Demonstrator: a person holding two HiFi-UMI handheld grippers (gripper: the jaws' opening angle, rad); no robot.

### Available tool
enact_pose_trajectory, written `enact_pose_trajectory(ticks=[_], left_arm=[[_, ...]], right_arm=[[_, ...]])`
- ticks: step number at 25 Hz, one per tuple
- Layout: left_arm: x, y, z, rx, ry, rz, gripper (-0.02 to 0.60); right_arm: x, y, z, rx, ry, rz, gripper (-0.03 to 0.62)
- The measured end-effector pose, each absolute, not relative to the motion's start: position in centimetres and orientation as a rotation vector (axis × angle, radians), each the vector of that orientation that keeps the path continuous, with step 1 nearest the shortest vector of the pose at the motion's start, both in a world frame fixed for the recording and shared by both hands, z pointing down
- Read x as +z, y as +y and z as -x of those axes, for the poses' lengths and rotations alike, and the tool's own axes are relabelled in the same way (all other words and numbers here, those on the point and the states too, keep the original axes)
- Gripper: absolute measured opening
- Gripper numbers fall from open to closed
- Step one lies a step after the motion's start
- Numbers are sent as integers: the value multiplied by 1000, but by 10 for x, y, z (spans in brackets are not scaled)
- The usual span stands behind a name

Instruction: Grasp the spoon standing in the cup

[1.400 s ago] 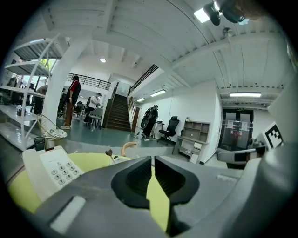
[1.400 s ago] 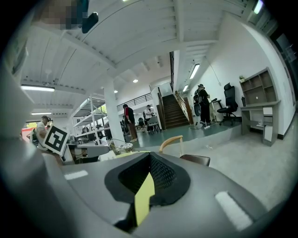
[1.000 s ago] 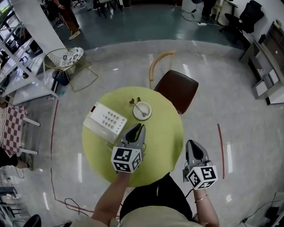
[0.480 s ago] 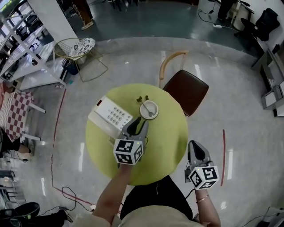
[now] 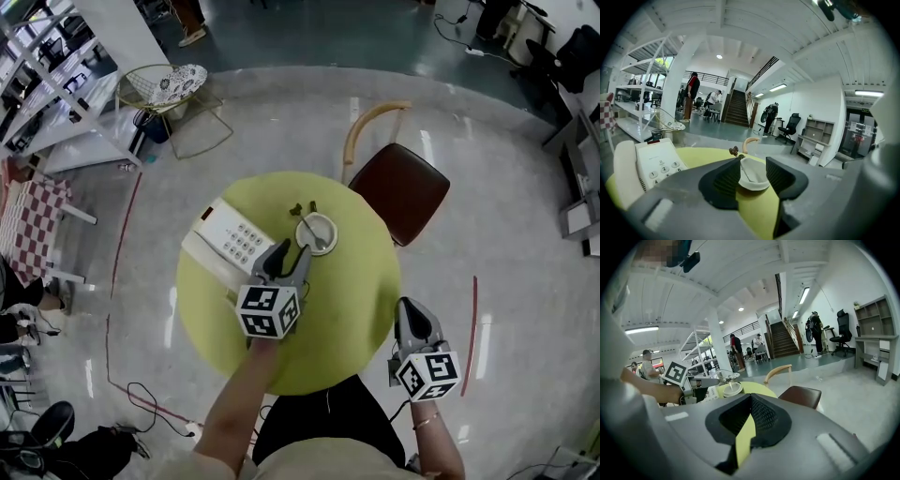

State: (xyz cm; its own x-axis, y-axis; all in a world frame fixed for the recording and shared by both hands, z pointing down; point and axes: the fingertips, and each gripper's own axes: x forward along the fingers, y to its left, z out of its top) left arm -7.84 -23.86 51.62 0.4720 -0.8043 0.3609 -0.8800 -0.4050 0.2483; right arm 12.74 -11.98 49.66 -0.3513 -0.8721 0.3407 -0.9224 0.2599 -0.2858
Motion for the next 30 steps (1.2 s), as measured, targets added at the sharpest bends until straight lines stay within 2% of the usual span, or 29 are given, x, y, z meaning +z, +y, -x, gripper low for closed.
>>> enact_pose_trajectory(ticks=[8, 30], left_arm=[[536, -268, 84, 272, -1436, -2248, 198], [553, -317, 75, 281, -1399, -2203, 206]], right_arm=[[504, -135, -128, 694, -2388, -1697, 0], [527, -147, -126, 755, -2368, -1642, 0]])
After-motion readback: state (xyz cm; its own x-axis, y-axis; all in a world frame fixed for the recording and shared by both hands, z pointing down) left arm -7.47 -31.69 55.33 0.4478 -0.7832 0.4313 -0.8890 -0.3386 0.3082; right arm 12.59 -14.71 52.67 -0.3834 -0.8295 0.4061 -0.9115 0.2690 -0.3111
